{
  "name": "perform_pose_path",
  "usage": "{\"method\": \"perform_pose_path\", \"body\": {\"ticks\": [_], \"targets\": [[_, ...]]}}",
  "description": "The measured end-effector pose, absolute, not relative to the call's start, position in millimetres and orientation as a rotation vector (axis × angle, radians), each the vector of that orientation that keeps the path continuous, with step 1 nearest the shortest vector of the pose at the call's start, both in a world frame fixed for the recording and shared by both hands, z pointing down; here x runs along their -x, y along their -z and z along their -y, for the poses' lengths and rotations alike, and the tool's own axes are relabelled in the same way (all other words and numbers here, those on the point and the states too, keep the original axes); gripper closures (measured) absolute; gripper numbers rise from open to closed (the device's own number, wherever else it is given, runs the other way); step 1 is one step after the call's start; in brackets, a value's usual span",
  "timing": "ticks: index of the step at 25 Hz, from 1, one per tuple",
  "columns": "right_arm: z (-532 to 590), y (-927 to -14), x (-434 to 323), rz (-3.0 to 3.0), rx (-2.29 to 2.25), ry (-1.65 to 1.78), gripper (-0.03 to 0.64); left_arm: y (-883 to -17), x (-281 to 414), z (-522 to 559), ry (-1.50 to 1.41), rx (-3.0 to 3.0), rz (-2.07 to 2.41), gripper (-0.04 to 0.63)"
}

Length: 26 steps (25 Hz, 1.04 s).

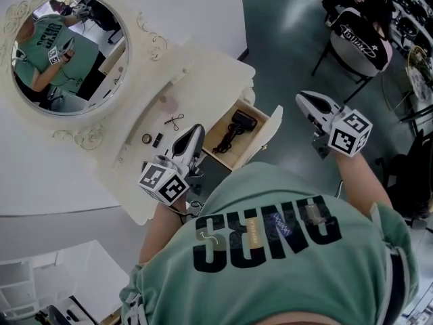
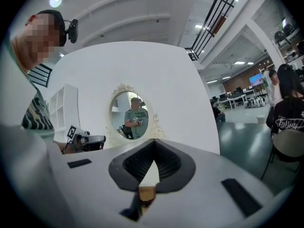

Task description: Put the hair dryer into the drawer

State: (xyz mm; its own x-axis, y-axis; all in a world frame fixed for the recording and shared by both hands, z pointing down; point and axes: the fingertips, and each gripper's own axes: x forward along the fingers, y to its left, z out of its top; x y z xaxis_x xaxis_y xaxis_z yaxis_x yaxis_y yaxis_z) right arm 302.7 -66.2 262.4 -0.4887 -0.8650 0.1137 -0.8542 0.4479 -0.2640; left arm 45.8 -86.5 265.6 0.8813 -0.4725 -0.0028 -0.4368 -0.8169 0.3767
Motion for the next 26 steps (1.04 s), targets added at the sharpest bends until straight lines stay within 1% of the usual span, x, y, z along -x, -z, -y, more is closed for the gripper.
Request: {"method": "perform_pose_path", "body": {"ticks": [10, 26], "targets": [[55.6, -263.9, -284.9, -2.706, 1.558, 0.390, 0.623, -266.8, -38.7, 78.3, 0.153, -2.681, 0.676, 0.588], [55.3, -265.9, -278.0, -2.747, 1.545, 0.387, 0.623, -267.2, -35.0, 78.2, 0.173, -2.655, 0.688, 0.588]]}}
